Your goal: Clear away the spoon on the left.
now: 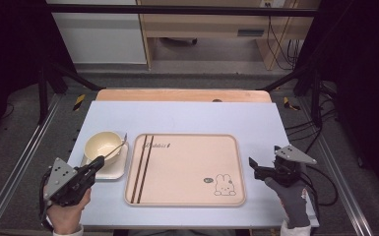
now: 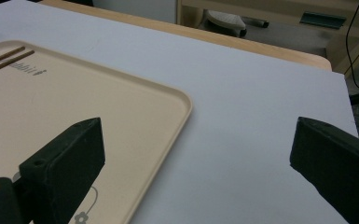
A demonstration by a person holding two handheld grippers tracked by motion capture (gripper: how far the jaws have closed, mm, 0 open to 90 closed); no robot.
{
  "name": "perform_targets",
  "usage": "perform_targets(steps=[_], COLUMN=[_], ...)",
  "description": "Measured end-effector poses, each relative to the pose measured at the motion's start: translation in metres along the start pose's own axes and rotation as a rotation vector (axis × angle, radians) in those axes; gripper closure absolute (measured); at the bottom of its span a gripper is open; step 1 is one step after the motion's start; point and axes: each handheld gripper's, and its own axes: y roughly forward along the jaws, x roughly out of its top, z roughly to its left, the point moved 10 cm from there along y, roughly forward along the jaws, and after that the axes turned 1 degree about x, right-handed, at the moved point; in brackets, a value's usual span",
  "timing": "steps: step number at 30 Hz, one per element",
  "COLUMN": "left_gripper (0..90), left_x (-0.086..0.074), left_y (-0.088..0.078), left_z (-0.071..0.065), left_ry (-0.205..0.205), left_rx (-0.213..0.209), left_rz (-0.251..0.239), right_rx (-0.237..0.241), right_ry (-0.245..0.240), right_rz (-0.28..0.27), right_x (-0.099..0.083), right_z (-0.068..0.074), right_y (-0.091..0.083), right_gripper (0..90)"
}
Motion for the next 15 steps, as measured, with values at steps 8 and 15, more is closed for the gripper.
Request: perform_targets(steps=[8,15], left_gripper=[88.9,88.9], left_x=[0.001,0.001], left_y=[0.009,0.021], left_z=[-0.016,-0.026], left_ry=[0.03,0.073], left_rx=[-0.035,-0.052], left_rz=[0.016,0.052], right_rx=[0.001,-0.001], right_ry=[-0.004,-0.002], right_rz=[0.002,0.002], right_x=[0.0,0.0], right_z=[0.0,0.0], right_y=[0.0,0.0], right_gripper=[3.3,3.3])
